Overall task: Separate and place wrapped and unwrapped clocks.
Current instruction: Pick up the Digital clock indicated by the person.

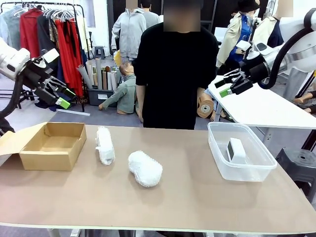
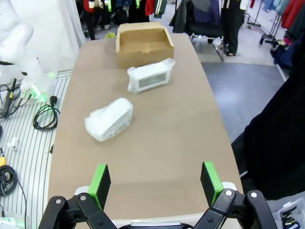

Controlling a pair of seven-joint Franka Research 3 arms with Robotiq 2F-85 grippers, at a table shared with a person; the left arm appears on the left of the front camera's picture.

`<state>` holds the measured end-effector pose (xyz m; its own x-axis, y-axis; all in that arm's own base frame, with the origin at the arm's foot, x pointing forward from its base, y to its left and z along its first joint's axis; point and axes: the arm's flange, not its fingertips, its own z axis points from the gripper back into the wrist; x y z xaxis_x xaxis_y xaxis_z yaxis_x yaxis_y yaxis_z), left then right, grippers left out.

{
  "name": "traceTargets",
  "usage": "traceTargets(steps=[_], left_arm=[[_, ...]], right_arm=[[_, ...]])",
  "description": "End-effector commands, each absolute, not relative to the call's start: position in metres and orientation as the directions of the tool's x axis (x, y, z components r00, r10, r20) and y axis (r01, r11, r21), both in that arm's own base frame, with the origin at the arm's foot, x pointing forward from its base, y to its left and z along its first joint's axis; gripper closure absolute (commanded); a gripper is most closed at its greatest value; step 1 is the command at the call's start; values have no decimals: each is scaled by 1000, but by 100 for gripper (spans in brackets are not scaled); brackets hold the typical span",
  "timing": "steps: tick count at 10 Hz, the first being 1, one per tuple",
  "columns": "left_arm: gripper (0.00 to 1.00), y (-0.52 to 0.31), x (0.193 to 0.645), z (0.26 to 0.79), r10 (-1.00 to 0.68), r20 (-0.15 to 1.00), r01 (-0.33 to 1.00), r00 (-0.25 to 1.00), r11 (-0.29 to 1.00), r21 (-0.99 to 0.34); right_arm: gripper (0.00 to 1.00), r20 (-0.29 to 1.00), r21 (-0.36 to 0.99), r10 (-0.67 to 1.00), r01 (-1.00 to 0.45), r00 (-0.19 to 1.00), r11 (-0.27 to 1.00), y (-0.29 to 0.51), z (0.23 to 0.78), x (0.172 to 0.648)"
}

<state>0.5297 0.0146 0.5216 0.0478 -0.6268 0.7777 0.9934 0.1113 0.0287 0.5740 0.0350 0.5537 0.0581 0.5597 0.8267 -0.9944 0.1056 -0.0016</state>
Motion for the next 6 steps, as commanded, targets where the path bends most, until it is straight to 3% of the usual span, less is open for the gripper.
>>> traceTargets(steps=[1,6], left_arm=[[0,15,529,522,-624,780,994,47,109,28],[0,15,529,522,-624,780,994,47,109,28]], right_arm=[[0,827,-6,559,-994,56,109,34,555,574],[0,827,-6,559,-994,56,109,34,555,574]])
